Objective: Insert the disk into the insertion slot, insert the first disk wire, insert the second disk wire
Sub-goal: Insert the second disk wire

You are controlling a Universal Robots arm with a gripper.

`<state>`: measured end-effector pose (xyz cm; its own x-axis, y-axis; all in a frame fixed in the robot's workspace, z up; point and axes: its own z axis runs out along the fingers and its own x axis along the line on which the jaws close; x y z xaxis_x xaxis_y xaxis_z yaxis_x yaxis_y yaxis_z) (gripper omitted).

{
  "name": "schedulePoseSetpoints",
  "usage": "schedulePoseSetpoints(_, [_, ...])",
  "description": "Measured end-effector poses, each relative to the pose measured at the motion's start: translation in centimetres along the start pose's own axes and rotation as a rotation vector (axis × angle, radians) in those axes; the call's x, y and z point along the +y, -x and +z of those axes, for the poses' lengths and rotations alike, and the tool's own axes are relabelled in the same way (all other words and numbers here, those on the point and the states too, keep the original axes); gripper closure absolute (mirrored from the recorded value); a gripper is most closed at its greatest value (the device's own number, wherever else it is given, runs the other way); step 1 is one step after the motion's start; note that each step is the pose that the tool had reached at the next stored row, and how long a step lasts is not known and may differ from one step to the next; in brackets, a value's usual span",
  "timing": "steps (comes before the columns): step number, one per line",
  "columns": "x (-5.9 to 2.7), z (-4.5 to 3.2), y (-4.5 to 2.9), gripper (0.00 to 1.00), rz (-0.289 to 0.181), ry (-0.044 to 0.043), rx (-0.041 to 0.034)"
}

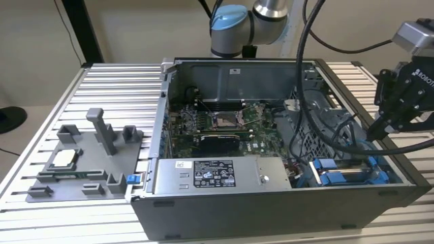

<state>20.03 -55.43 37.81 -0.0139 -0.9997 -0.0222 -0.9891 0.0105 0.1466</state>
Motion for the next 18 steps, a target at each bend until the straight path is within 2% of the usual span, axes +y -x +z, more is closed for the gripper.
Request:
schedulePoseSetpoints(7, [2.58, -0.13, -0.02, 1.0, 0.0, -0.0017, 0.0001])
schedulePoseSetpoints(11, [4.33, 0.11, -0.06, 1.0, 0.0, -0.0084, 0.0])
schedulePoseSetpoints(12, [4.69, 0.17, -0.06, 1.0, 0.0, -0.0159, -0.0002])
schedulePoseSetpoints(13, [4.97, 0.22, -0.07, 1.0, -0.001, -0.0291, -0.0002])
schedulePoseSetpoints(16, [5.71, 0.36, -0.08, 1.0, -0.002, -0.0827, -0.0007])
schedulePoseSetpoints(17, [6.0, 0.44, -0.1, 1.0, -0.002, -0.0965, -0.0008])
schedulePoseSetpoints(18, [6.3, 0.55, -0.12, 1.0, -0.002, -0.1056, -0.001])
